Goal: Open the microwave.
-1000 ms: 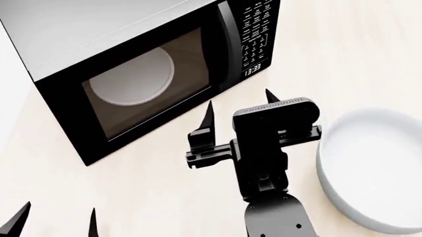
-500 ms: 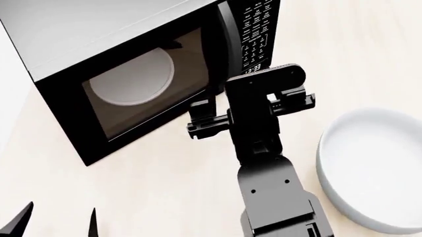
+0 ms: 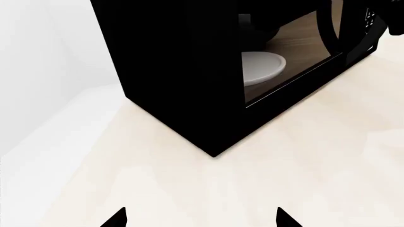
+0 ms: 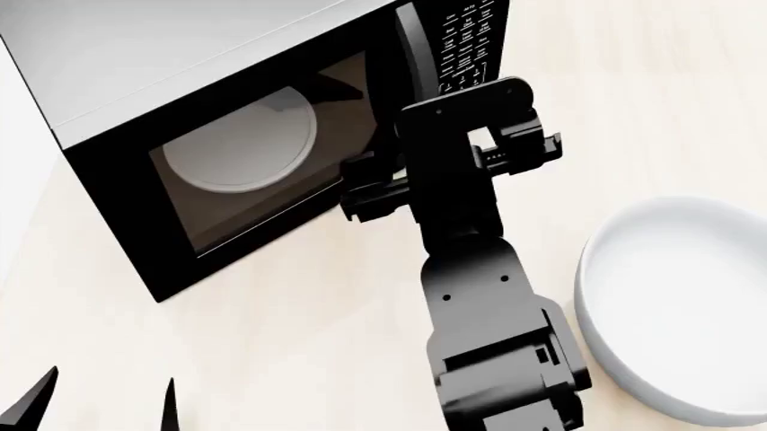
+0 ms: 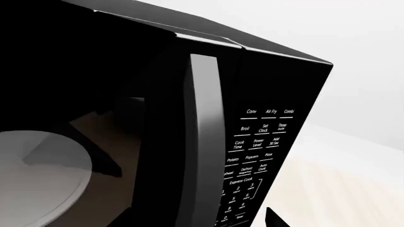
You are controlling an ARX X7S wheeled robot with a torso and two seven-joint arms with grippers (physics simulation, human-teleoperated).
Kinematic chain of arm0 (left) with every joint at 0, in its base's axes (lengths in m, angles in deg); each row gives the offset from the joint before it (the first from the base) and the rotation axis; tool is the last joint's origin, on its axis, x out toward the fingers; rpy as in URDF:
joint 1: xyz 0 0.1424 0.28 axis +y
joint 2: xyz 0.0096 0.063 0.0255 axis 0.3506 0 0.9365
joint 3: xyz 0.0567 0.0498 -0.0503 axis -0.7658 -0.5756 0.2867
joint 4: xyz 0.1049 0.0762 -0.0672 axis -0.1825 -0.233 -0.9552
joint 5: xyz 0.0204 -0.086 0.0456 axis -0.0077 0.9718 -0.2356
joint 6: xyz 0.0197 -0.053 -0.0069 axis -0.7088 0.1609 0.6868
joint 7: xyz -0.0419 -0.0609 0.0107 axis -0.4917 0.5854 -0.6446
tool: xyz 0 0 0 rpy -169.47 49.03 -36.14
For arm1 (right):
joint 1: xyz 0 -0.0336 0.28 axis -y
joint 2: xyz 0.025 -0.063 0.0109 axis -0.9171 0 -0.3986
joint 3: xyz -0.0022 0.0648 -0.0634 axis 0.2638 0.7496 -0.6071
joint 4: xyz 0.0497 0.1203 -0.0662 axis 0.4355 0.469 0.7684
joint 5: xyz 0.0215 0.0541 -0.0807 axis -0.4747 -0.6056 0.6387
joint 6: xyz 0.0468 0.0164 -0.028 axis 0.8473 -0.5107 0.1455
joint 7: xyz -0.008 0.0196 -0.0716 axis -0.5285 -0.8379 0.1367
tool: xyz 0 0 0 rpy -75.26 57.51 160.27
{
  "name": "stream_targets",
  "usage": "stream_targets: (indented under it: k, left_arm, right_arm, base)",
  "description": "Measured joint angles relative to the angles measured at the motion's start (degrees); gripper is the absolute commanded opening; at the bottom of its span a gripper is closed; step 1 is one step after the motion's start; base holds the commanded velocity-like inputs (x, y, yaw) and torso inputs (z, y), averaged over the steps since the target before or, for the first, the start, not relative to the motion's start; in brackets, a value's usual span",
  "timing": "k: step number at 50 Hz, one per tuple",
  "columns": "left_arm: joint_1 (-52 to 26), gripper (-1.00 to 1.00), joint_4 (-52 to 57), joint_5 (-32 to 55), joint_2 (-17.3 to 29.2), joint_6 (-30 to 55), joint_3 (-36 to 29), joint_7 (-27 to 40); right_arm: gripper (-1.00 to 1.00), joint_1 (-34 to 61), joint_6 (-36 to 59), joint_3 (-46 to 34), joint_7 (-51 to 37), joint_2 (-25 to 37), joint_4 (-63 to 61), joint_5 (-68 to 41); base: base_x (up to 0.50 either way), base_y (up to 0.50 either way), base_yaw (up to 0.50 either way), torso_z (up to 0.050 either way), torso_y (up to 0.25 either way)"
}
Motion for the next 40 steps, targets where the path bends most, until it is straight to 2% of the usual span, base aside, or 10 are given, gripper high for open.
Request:
stream_targets:
  k: [18,19,27,40]
  left_arm:
    - [0.19,1.0,0.61,0.2,0.54,0.58,-0.38,0.83]
    - [0.22,1.0,0.65,0.21,0.57,0.6,-0.4,0.88]
    - [0.5,1.0,1.04,0.31,0.83,0.73,-0.53,1.24]
    - [0.43,1.0,1.0,0.61,1.08,0.64,-0.87,1.57]
  right_arm:
    - [1.0,7.2,-9.41,-4.3,-0.32,-2.41,17.49,-3.73]
    - [-1.0,7.38,-9.7,-4.78,-0.46,-2.42,17.91,-4.14]
    - [-1.0,7.13,-9.27,-7.15,-1.44,-1.56,16.61,-6.53]
    - [-1.0,2.91,-4.46,-8.06,-3.15,1.78,5.91,-9.05]
  base:
    - [0.0,0.0,0.0,0.0,0.0]
    - [0.0,0.0,0.0,0.0,-0.015]
    - [0.0,0.0,0.0,0.0,0.0]
    - [0.0,0.0,0.0,0.0,0.0]
